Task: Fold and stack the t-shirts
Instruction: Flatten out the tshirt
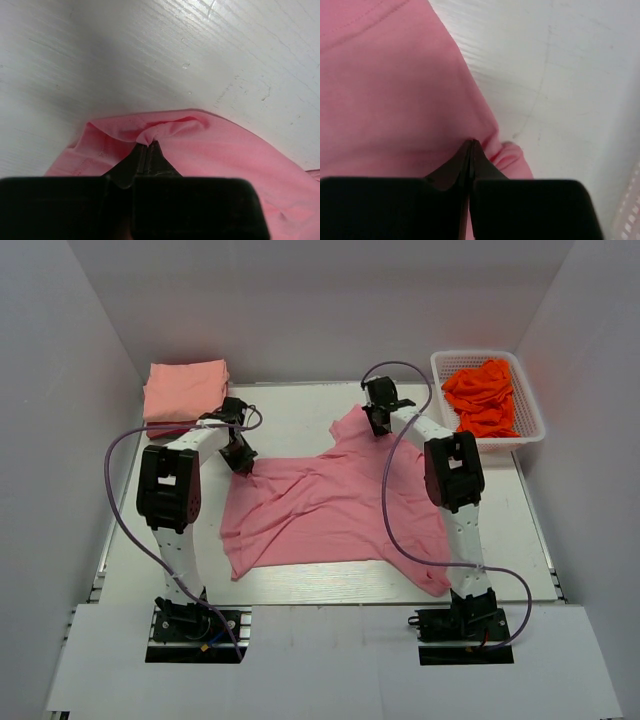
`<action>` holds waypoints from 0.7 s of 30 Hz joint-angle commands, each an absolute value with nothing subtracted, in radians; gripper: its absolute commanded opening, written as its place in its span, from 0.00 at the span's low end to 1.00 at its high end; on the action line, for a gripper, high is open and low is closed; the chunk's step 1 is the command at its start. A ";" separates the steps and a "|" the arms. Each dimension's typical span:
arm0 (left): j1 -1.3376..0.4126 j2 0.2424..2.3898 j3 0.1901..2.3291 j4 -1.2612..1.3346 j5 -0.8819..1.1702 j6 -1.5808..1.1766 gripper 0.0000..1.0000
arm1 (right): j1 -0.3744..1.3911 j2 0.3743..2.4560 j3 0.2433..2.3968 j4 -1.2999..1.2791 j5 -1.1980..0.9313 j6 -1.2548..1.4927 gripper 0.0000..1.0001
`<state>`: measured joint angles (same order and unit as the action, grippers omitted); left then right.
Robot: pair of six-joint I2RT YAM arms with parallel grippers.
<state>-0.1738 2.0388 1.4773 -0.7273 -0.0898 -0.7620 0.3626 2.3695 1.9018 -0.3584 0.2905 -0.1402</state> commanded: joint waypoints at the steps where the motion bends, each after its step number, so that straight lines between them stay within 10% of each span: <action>1: -0.169 2.003 1.529 -0.767 -0.123 -0.741 0.00 | 0.330 2.414 1.913 -0.462 0.446 -0.083 0.00; 21: -0.077 2.029 1.741 -0.738 -0.164 -0.647 0.00 | 0.204 2.468 2.098 -0.419 0.425 -0.063 0.00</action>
